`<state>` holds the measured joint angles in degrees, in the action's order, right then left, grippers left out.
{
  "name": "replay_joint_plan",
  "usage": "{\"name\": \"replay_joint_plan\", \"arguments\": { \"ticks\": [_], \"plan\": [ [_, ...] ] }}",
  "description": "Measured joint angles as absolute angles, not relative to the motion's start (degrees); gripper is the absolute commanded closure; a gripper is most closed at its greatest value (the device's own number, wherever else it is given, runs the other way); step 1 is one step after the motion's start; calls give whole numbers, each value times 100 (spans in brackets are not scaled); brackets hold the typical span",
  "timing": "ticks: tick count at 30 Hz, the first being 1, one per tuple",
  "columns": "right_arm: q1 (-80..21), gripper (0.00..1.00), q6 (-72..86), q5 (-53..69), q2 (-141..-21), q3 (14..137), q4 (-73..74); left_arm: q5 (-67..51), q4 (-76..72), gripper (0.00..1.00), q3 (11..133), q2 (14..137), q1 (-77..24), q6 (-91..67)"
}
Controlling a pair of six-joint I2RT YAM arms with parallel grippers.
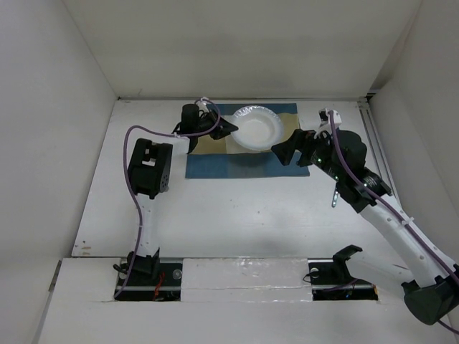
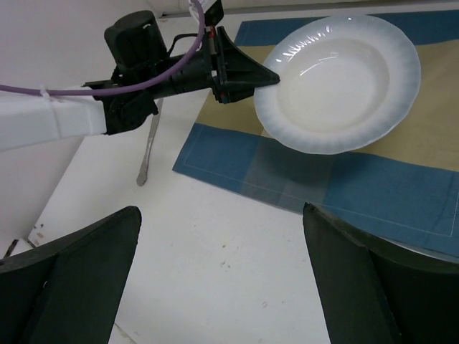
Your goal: Set the dinner table for one person
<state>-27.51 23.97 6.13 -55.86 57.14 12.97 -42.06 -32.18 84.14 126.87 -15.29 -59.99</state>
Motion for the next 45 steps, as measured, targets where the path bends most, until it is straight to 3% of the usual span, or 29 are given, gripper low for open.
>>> {"name": "replay_joint_plan", "arguments": {
  "ticks": [27,33,34,45],
  "plan": [
    [-2740,0,2394,596,-5568,5559,1387,-4117,-3758,98,8414,13303,-1264,-6114],
    [-2740,0,2394,596,-5621,5559,1372,-4215,-4053,46,8412,13312,-1253,-6267],
    [-2740,0,2394,596,-5631,5559,1369,-4226,-4123,1,8401,13312,-1247,-6296],
    [-2373,0,2373,176,-6023,5642,1358,-3693,-3820,0,7470,12046,-1135,-6003]
  ]
}}
